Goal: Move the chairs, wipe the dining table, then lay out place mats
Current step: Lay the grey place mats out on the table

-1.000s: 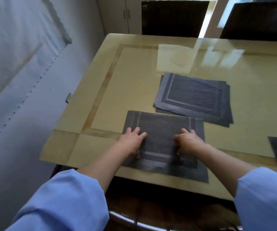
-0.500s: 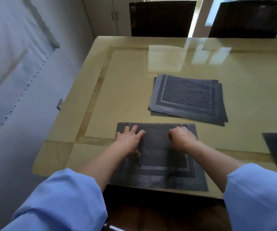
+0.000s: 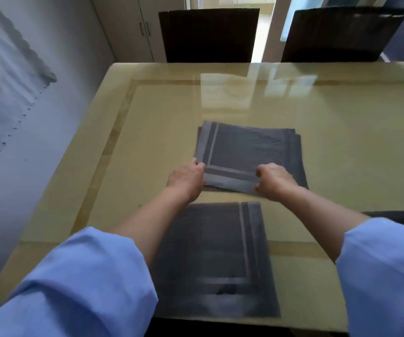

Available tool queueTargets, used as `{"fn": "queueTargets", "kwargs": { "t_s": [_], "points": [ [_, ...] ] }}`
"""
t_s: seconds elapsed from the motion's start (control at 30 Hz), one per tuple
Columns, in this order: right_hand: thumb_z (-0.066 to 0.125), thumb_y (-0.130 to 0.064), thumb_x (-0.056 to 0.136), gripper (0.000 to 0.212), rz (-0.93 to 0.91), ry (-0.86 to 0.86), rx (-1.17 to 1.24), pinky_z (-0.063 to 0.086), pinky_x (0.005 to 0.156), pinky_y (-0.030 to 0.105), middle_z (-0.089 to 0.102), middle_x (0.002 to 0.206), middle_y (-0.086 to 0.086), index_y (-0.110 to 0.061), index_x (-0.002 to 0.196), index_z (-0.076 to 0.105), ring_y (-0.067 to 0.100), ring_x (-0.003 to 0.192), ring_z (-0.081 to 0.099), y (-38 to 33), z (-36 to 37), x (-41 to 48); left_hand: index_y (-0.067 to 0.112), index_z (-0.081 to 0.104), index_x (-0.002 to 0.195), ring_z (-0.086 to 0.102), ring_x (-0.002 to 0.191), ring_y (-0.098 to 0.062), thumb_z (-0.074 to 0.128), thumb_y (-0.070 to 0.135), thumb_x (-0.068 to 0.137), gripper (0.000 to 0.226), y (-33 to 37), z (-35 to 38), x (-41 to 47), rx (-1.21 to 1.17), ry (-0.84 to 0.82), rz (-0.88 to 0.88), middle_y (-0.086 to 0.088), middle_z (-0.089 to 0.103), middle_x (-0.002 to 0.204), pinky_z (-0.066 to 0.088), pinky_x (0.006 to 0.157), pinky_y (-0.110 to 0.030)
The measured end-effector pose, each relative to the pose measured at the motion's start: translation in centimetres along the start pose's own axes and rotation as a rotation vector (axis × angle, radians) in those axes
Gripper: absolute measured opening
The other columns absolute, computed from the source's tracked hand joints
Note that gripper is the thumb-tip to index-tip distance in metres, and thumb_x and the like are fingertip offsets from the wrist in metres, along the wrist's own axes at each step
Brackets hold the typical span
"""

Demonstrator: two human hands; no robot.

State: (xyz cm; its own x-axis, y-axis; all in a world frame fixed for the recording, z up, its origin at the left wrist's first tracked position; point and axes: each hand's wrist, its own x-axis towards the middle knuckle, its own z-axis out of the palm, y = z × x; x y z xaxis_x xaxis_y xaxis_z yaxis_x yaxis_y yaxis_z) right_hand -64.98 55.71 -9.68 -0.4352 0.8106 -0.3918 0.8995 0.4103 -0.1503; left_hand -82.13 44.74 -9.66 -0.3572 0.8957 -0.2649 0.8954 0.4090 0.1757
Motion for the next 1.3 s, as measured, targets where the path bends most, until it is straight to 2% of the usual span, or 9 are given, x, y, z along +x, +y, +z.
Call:
{"fn": "queueTargets", "kwargs": {
  "t_s": [0.1,0.17,0.27,0.5,0.67,0.77,0.93,1.2,1.3],
  "points": [
    [0.056,-0.021,0.091,0.037,0.02,0.004,-0.026,0.042,0.103,0.04,0.048,0.133,0.007,-0.016,0.127,0.053,0.029,0.126,0.041,2.4,-0.9,1.7,0.015,0.046,0.134,0.047,0.126,-0.027,0.05,0.025,0.096,0.04,0.8,0.5,2.5,-0.046,-0.027,-0.001,-0.004,0.042,0.141,0.042,0.1,-0.041],
    [0.059,-0.024,0.089,0.043,0.026,-0.001,-0.025,0.04,0.106,0.04,0.044,0.138,0.007,-0.016,0.131,0.05,0.03,0.128,0.038,4.3,-1.0,2.9,0.021,0.033,0.145,0.022,0.145,-0.024,0.053,0.03,0.094,0.055,1.7,1.3,4.4,-0.094,-0.085,-0.006,-0.002,0.023,0.157,0.024,0.115,-0.04],
    [0.067,-0.035,0.085,0.062,0.003,-0.041,0.005,0.034,0.11,0.042,0.036,0.147,0.007,-0.017,0.138,0.042,0.03,0.135,0.032,6.0,-1.3,4.5,0.03,0.015,0.15,-0.005,0.148,-0.022,0.056,0.04,0.09,0.073,2.7,2.5,6.5,-0.064,-0.13,0.007,0.0,-0.001,0.161,0.0,0.119,-0.039],
    [0.067,-0.042,0.083,0.072,-0.103,-0.108,0.003,0.029,0.113,0.044,0.027,0.154,0.002,-0.021,0.144,0.033,0.027,0.143,0.021,5.2,-1.4,6.1,0.033,0.044,0.138,0.015,0.147,-0.013,0.065,0.03,0.086,0.057,2.8,4.3,7.3,-0.223,-0.027,-0.077,0.01,0.025,0.156,0.016,0.12,-0.037],
    [0.068,-0.045,0.081,0.074,-0.069,-0.099,0.007,0.028,0.112,0.045,0.025,0.155,0.0,-0.023,0.143,0.034,0.028,0.143,0.02,4.7,-0.9,6.2,0.029,0.057,0.129,0.029,0.142,-0.013,0.062,0.031,0.088,0.041,3.1,4.0,7.2,-0.257,0.055,-0.076,0.007,0.041,0.148,0.015,0.117,-0.026],
    [0.065,-0.049,0.082,0.076,-0.007,-0.086,0.043,0.023,0.114,0.045,0.017,0.158,0.0,-0.026,0.145,0.029,0.03,0.145,0.014,4.4,-1.7,6.8,0.028,0.058,0.127,0.04,0.136,-0.013,0.059,0.032,0.09,0.037,3.1,2.5,7.6,-0.298,0.11,-0.062,0.009,0.048,0.143,0.025,0.112,-0.028],
    [0.056,-0.05,0.087,0.076,-0.008,-0.041,0.106,0.016,0.116,0.049,0.0,0.162,0.001,-0.027,0.15,0.019,0.03,0.148,0.001,2.1,-3.2,8.9,0.021,0.059,0.128,0.038,0.138,-0.019,0.056,0.025,0.093,0.035,1.4,-1.3,9.9,-0.306,0.209,-0.07,0.003,0.046,0.145,0.029,0.112,-0.029],
    [0.05,-0.043,0.094,0.066,-0.161,0.108,0.064,0.013,0.118,0.046,0.002,0.162,0.0,-0.026,0.15,0.019,0.026,0.149,-0.001,-5.2,-6.9,17.4,0.021,0.059,0.128,0.038,0.138,-0.016,0.053,0.025,0.095,0.034,-5.4,-5.7,18.5,-0.288,0.421,-0.185,0.006,0.053,0.139,0.028,0.115,-0.039],
    [0.047,-0.043,0.095,0.062,-0.194,0.139,0.026,0.016,0.117,0.044,0.004,0.162,-0.002,-0.025,0.149,0.022,0.025,0.149,0.0,-6.7,-7.2,19.8,0.02,0.056,0.13,0.032,0.141,-0.02,0.054,0.025,0.094,0.036,-6.3,-5.7,21.6,-0.243,0.405,-0.158,0.002,0.051,0.142,0.015,0.119,-0.041]
  ]
}}
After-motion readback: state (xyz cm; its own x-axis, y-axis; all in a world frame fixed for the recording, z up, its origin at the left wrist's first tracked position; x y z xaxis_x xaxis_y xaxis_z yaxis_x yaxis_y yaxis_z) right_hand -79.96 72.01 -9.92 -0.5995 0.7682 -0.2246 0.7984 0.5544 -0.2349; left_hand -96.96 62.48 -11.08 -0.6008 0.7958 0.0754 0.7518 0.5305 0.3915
